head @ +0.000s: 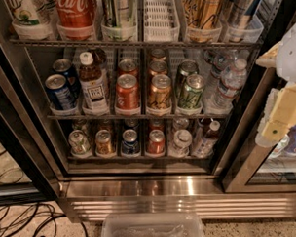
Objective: Pick green can from top shelf of fridge
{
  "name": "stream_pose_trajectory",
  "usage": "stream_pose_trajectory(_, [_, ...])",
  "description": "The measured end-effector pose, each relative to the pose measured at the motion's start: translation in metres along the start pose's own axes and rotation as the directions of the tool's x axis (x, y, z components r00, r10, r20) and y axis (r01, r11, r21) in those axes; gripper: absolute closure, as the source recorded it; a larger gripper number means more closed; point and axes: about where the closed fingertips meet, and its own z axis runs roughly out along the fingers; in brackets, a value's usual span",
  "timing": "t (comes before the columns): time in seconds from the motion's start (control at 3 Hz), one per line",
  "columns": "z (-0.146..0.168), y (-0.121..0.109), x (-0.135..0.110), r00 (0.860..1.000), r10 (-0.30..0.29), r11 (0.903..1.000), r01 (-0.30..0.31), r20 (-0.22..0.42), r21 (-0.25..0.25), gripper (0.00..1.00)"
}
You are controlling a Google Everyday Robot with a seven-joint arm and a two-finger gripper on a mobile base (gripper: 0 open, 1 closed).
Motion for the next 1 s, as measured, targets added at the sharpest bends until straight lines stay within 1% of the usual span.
stream_pose_trajectory(0.33, [0.001,0.0,-0.002,1.0,0.003,1.0,-0.003,0.004,0.003,0.0])
stream_pose_trajectory(0.67, [0.017,0.002,-0.019,0.998,0.041,0.9987,-0.043,0.055,0.029,0.0])
stream_pose_trajectory(1.0, [0.02,0.008,-0.069,0.982,0.022,0.9956,-0.039,0.186,0.085,0.0])
